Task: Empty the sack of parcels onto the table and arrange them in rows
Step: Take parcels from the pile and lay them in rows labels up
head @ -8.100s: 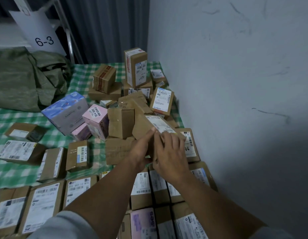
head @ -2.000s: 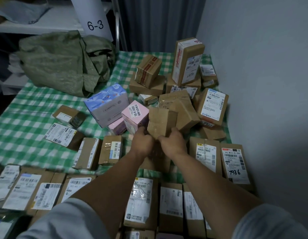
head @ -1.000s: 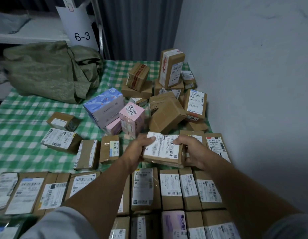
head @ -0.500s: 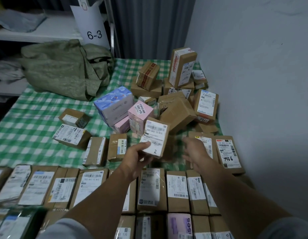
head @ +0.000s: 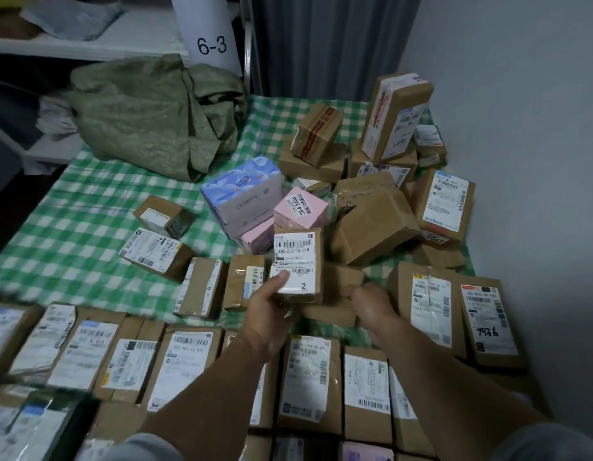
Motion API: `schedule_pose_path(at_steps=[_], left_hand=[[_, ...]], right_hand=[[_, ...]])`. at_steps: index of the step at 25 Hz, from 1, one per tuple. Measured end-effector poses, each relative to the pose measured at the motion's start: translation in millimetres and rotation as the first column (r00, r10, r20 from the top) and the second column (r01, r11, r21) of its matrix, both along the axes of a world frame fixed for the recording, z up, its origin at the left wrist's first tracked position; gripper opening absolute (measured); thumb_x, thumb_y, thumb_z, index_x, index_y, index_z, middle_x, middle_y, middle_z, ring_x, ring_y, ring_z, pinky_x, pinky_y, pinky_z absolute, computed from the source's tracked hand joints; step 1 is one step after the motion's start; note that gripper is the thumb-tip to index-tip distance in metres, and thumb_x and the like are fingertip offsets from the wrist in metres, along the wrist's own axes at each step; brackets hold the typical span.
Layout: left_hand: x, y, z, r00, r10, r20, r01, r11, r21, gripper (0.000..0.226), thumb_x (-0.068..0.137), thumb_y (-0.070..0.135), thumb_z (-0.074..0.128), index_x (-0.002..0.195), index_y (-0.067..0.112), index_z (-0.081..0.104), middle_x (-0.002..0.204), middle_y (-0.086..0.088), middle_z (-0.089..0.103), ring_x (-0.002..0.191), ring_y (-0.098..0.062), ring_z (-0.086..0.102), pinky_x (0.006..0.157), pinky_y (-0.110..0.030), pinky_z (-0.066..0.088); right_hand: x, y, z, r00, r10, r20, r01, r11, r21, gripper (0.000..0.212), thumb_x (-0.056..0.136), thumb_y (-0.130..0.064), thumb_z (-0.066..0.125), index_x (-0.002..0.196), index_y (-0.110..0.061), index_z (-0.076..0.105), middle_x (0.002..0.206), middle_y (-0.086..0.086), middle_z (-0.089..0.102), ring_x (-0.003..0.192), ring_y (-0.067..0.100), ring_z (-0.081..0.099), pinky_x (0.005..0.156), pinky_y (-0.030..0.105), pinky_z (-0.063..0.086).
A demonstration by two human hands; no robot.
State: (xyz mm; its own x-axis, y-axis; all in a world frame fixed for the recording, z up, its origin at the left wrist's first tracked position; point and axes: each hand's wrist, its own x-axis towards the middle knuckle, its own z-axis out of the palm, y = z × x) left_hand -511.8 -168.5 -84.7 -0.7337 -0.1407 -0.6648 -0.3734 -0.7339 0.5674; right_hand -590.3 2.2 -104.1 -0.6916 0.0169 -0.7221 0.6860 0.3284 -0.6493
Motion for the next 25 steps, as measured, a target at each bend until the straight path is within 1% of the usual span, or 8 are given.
schedule_pose_path(at_steps=[2, 4, 6, 10, 13, 16, 19, 25], left_hand=[[-4, 4, 2, 0.999, -0.044, -0.004, 0.044, 0.999, 0.003, 0.039, 0.082, 0.038, 0.065, 0.116, 0.019, 0.068, 0.119, -0.01, 0.071, 0.105, -0.024, 0.062, 0.089, -0.039, 0.045], [-3, 9, 5, 0.995, -0.095, 0.017, 0.096, 0.995, -0.017, 0.042, 0.081, 0.045, 0.065, 0.116, 0.022, 0.067, 0.113, -0.006, 0.072, 0.101, -0.023, 0.061, 0.088, -0.039, 0.043], [1, 10, 11, 0.995, -0.093, 0.024, 0.093, 0.995, -0.024, 0.044, 0.082, 0.045, 0.065, 0.119, 0.02, 0.068, 0.11, -0.006, 0.072, 0.096, -0.021, 0.061, 0.087, -0.037, 0.044], [14, -21, 22, 1.0, -0.01, 0.015, 0.012, 0.993, -0.119, 0.019, 0.092, 0.029, 0.062, 0.104, 0.018, 0.072, 0.096, -0.003, 0.075, 0.091, -0.02, 0.063, 0.088, -0.037, 0.048], [29, -61, 11, 0.994, 0.104, 0.045, -0.092, 0.971, -0.219, 0.035, 0.089, 0.026, 0.064, 0.118, 0.007, 0.067, 0.096, -0.007, 0.075, 0.095, -0.026, 0.064, 0.079, -0.036, 0.051], [42, -105, -1, 0.959, 0.274, 0.075, -0.243, 0.927, -0.284, 0.052, 0.089, 0.03, 0.067, 0.133, 0.005, 0.056, 0.103, -0.008, 0.074, 0.081, -0.019, 0.069, 0.061, -0.029, 0.054], [49, -133, -12, 0.932, 0.349, 0.095, -0.3, 0.893, -0.336, 0.054, 0.086, 0.038, 0.069, 0.128, 0.005, 0.061, 0.103, -0.011, 0.075, 0.078, -0.021, 0.07, 0.068, -0.033, 0.054], [50, -162, -9, 0.906, 0.409, 0.113, -0.35, 0.871, -0.345, 0.029, 0.093, 0.031, 0.068, 0.111, 0.009, 0.071, 0.103, -0.009, 0.077, 0.092, -0.022, 0.074, 0.077, -0.033, 0.058]], right_hand=[[-1, -4, 2, 1.0, -0.027, -0.003, 0.027, 1.0, -0.014, 0.026, 0.089, -0.021, 0.066, 0.113, -0.01, 0.062, 0.101, 0.013, 0.068, 0.09, 0.029, 0.064, 0.079, 0.041, 0.056], [4, -11, 6, 0.999, -0.045, -0.008, 0.045, 0.999, -0.023, 0.017, 0.094, -0.018, 0.061, 0.108, -0.007, 0.063, 0.094, 0.012, 0.067, 0.083, 0.026, 0.062, 0.066, 0.033, 0.048], [10, -22, 10, 0.998, -0.069, -0.016, 0.069, 0.997, 0.02, 0.019, 0.092, -0.02, 0.06, 0.108, -0.009, 0.061, 0.098, 0.012, 0.067, 0.085, 0.027, 0.063, 0.072, 0.035, 0.051], [10, -39, 11, 0.999, -0.016, -0.036, 0.02, 0.992, 0.124, 0.016, 0.092, -0.023, 0.061, 0.098, -0.009, 0.057, 0.104, 0.01, 0.064, 0.091, 0.026, 0.06, 0.083, 0.041, 0.054], [9, -50, 2, 0.999, 0.051, -0.003, -0.049, 0.98, 0.19, 0.029, 0.087, -0.031, 0.064, 0.104, -0.008, 0.057, 0.109, 0.014, 0.063, 0.1, 0.034, 0.063, 0.092, 0.046, 0.056], [12, -74, -4, 0.998, 0.067, -0.015, -0.064, 0.985, 0.161, 0.044, 0.082, -0.025, 0.066, 0.121, -0.004, 0.062, 0.11, 0.016, 0.068, 0.097, 0.036, 0.066, 0.089, 0.048, 0.058], [15, -102, -1, 0.988, 0.142, -0.06, -0.126, 0.967, 0.224, 0.045, 0.084, -0.021, 0.066, 0.126, -0.005, 0.063, 0.117, 0.016, 0.069, 0.101, 0.034, 0.066, 0.089, 0.04, 0.057], [23, -158, 3, 0.95, 0.302, -0.081, -0.279, 0.936, 0.215, 0.038, 0.078, -0.021, 0.068, 0.113, -0.006, 0.068, 0.107, 0.012, 0.071, 0.095, 0.032, 0.068, 0.086, 0.041, 0.059]])
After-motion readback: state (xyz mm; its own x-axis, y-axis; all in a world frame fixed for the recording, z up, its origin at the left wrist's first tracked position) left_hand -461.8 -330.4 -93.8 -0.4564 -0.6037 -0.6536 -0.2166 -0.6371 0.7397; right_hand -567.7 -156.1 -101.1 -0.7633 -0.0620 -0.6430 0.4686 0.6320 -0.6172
